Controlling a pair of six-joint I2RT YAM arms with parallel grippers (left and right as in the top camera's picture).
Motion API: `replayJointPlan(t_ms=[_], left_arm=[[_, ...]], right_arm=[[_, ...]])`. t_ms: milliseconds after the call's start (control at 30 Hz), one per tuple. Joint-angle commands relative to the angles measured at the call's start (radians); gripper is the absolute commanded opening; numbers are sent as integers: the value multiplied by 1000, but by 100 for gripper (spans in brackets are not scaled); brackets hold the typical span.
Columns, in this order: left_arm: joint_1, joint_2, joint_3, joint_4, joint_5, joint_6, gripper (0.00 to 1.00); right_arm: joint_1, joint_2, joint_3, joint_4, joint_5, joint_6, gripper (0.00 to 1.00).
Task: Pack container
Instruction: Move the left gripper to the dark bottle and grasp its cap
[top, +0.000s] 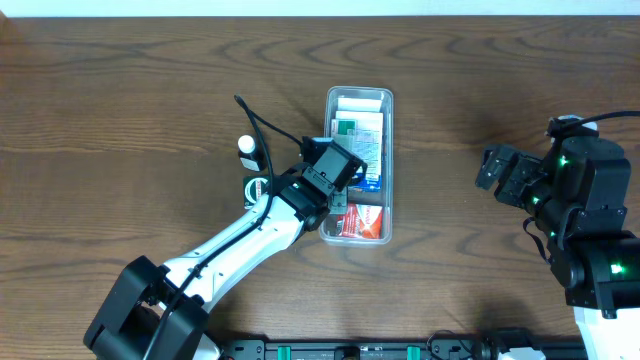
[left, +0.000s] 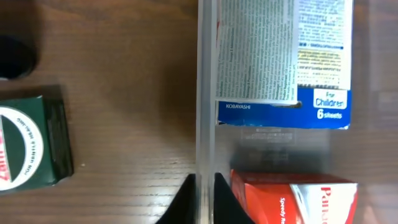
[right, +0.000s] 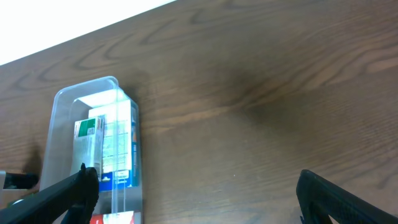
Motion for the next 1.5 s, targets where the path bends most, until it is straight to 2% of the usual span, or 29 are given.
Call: replayJointPlan(t_ms=[0, 33, 67, 100, 167, 333, 400, 433, 600, 700, 800, 900, 1133, 1333, 1467], left_arm=[[3, 5, 2, -11, -27, -19, 36], [3, 5, 2, -15, -27, -19, 53], [3, 4, 2, -18, -24, -20, 64], [3, 3, 2, -19, -16, -16, 72], [3, -8, 3, -18, 26, 18, 77], [3, -104, 11, -26, 107, 41, 79], [3, -175, 18, -20, 144, 71, 88], [3, -209, 19, -16, 157, 105, 97], [31, -400, 20, -29, 121, 308, 98], [92, -472, 20, -95, -19, 314, 98], [204, -480, 20, -167, -50, 314, 98], [332, -449, 20, -205, -19, 315, 98], [552, -271, 20, -133, 222, 352, 99], [580, -137, 20, -5, 269, 401, 99], [576, -104, 20, 62, 268, 419, 90]], right_arm=[[-9, -1, 5, -1, 10, -2, 99], [-9, -1, 5, -1, 10, -2, 99], [-9, -1, 5, -2, 10, -2, 99], [-9, -1, 5, -1, 11, -2, 99], [-9, -1, 5, -1, 11, -2, 99], [-9, -1, 5, -1, 10, -2, 99], [-9, -1, 5, -1, 11, -2, 99], [-9, -1, 5, -1, 11, -2, 99], [-9, -1, 5, -1, 11, -2, 99], [-9, -1, 5, -1, 10, -2, 99], [-9, -1, 5, -1, 11, -2, 99], [-9, -1, 5, -1, 10, -2, 99], [-9, -1, 5, -2, 10, -2, 99], [-9, -1, 5, -2, 11, -2, 99], [-9, -1, 5, -1, 11, -2, 99]])
